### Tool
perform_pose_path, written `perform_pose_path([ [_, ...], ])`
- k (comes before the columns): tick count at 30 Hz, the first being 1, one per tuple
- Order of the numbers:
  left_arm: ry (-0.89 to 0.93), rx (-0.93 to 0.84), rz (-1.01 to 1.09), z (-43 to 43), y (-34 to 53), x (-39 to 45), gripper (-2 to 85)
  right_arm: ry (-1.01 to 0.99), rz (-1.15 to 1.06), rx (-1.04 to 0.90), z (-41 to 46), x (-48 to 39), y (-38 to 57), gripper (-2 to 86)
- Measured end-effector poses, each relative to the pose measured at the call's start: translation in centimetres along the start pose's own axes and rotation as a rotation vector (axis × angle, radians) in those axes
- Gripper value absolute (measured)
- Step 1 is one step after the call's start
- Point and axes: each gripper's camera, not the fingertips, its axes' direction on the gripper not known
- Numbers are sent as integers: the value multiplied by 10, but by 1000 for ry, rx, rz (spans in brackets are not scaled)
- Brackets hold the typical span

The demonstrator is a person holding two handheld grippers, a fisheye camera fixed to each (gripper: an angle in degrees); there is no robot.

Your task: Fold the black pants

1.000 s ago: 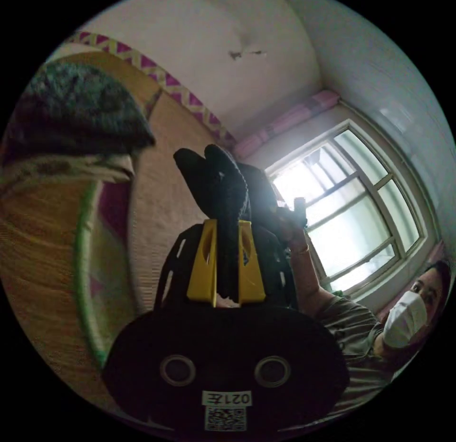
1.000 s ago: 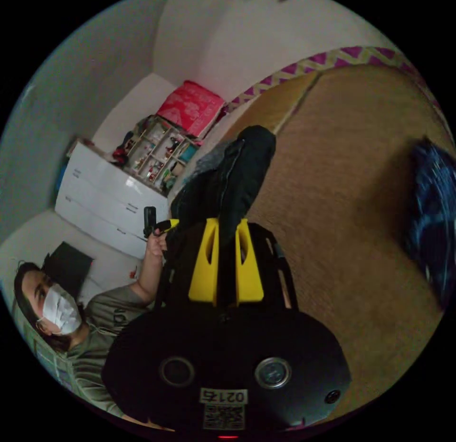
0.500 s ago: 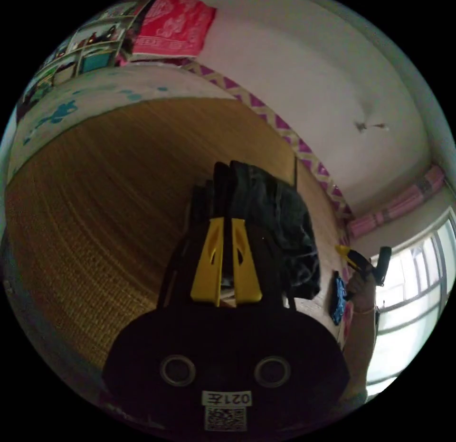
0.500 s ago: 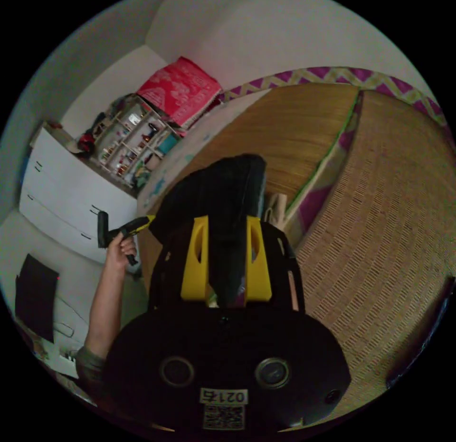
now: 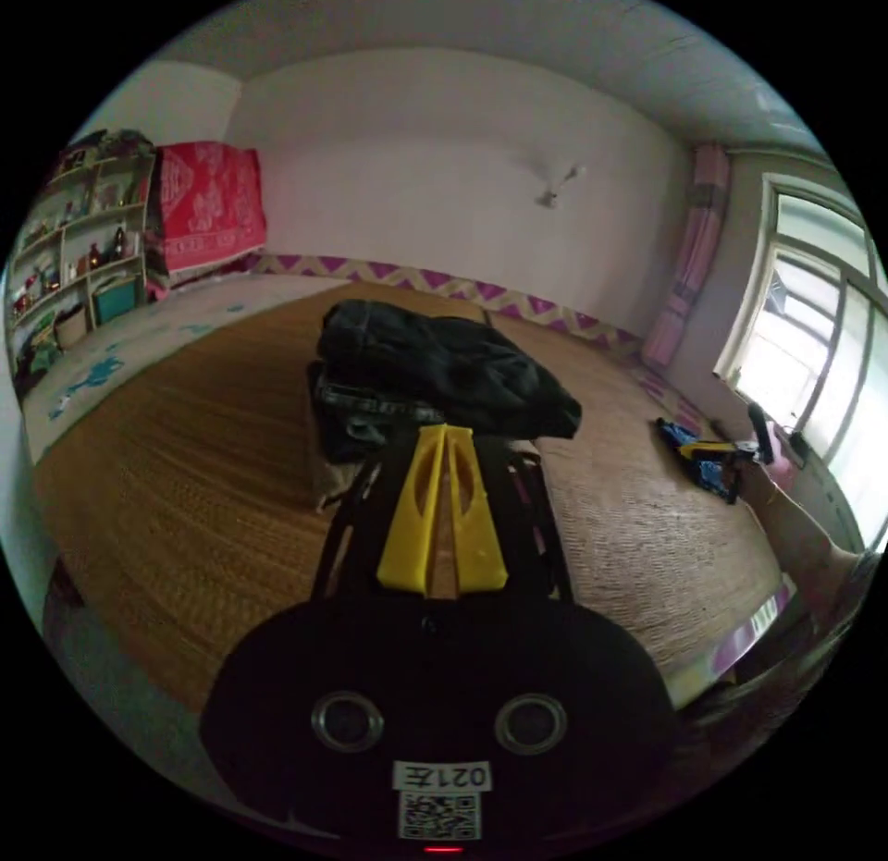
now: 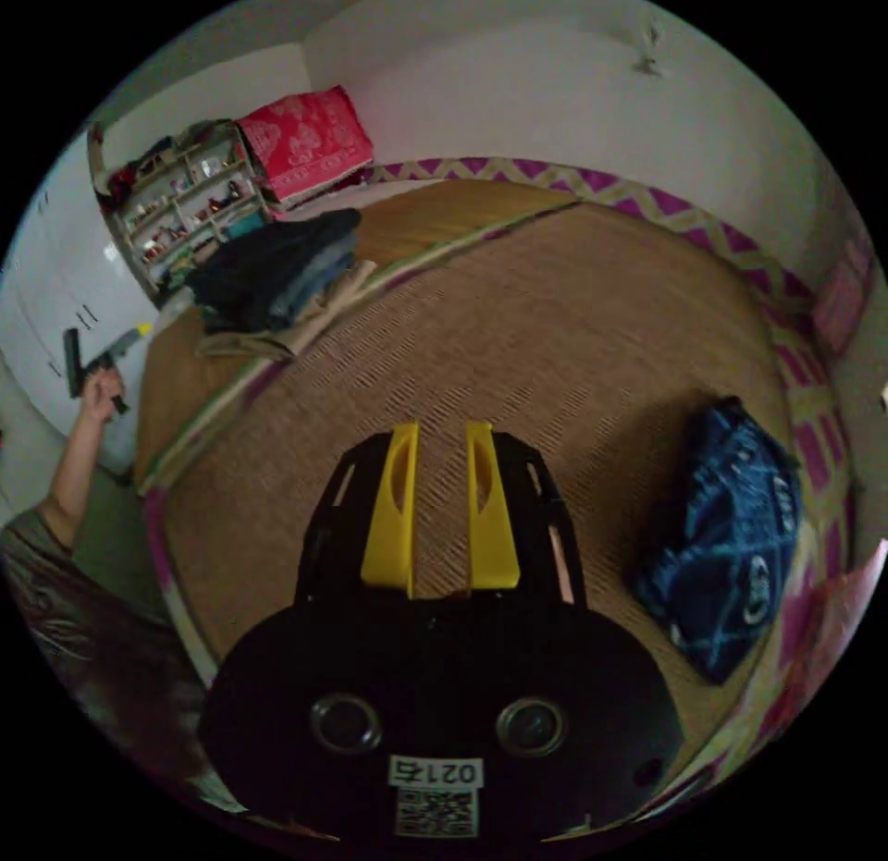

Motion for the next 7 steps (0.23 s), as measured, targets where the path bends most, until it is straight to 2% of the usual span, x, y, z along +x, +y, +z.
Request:
perform_pose_path([
  [2, -173, -55, 12, -3, 30, 38, -9, 204, 13, 28, -16, 8, 43, 136],
  [5, -228, -101, 65, 1, 66, 82, -9, 432, 17, 43, -31, 19, 81, 157],
  [7, -177, -118, 55, 5, 86, 101, -9, 480, 7, 33, -35, 24, 96, 158],
])
